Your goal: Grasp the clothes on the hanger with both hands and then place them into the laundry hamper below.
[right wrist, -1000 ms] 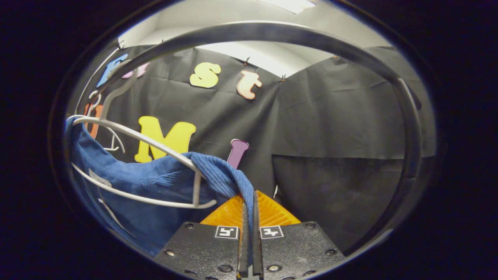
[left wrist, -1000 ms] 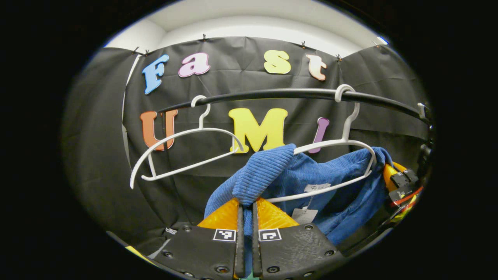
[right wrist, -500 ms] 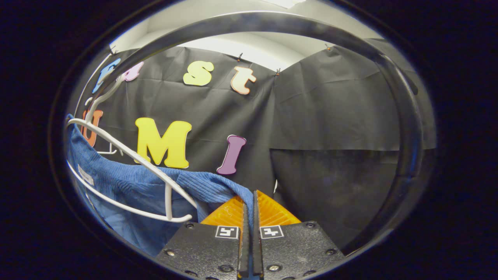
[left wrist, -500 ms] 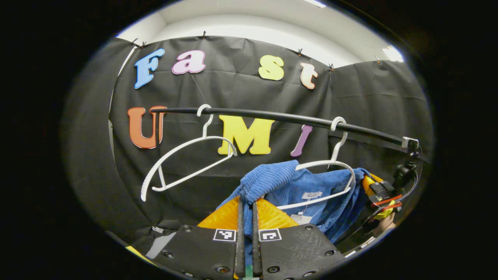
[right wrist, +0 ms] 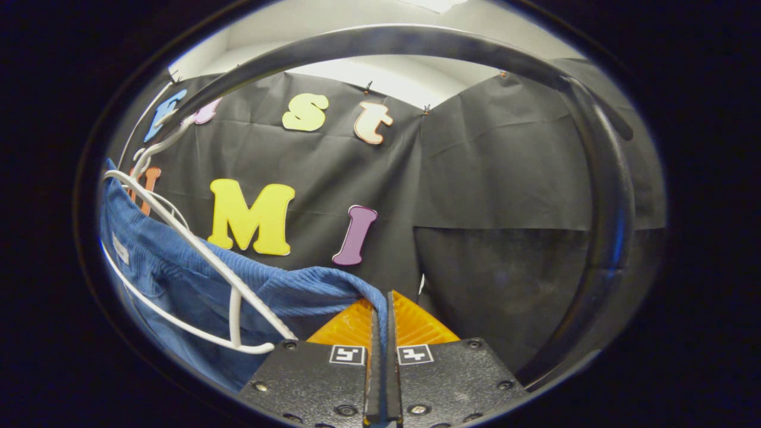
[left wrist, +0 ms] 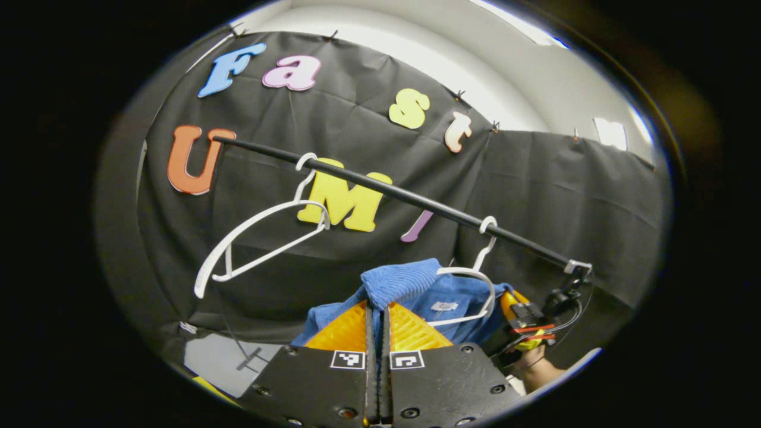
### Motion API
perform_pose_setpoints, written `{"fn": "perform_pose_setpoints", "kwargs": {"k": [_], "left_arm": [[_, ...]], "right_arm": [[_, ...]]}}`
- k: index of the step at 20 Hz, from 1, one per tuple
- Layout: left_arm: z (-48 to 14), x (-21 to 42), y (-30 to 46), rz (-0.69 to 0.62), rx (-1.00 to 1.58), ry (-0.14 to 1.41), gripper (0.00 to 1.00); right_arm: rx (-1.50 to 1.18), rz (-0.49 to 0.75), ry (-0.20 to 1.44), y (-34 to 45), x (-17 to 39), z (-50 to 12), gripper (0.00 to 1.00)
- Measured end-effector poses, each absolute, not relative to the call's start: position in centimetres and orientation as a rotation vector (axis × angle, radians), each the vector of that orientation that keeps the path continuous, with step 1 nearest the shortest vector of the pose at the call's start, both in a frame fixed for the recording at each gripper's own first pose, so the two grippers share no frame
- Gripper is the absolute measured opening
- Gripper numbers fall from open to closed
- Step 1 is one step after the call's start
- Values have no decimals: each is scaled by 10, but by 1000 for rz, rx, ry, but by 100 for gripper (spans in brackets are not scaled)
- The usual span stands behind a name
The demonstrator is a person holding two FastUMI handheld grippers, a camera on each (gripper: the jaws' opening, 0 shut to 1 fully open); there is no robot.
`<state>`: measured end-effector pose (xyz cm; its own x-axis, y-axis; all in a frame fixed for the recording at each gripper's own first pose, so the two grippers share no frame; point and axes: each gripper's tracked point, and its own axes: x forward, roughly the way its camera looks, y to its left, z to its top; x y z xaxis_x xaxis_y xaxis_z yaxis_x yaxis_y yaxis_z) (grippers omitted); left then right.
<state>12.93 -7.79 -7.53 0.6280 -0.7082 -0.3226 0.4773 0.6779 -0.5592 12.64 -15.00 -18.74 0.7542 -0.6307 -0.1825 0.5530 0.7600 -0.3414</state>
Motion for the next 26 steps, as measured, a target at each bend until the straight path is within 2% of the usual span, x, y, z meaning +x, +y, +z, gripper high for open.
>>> {"fn": "perform_pose_setpoints", "kwargs": {"k": [4, 5, 6, 8, 9, 14, 16, 17, 21, 23, 26], "left_arm": [[-55, 129, -72, -831, -692, 541, 0], [-49, 131, -71, -856, -783, 515, 5], [-45, 132, -67, -877, -879, 502, 1], [-45, 138, -55, -871, -1009, 476, 6], [-52, 142, -54, -858, -1051, 474, 1], [-74, 157, -23, -791, -1257, 446, 1], [-66, 168, -1, -767, -1354, 361, 0], [-85, 178, 2, -707, -1313, 376, 0], [-154, 158, -48, -711, -1286, 551, 1], [-155, 143, -70, -798, -1285, 556, 1], [-157, 140, -73, -791, -1171, 570, 1]], "right_arm": [[-244, -630, 298, -145, 126, -191, 6], [-234, -622, 303, -144, 125, -194, 7], [-215, -606, 317, -143, 126, -198, 6], [-202, -585, 333, -137, 126, -205, 7], [-211, -579, 333, -134, 126, -205, 7], [-160, -552, 383, -134, 122, -224, 7], [-116, -575, 398, -148, 117, -229, 7], [-84, -572, 367, -149, 124, -226, 6], [-90, -534, 344, -137, 123, -203, 4], [-88, -534, 342, -138, 124, -196, 4], [-116, -528, 344, -139, 124, -196, 4]]}}
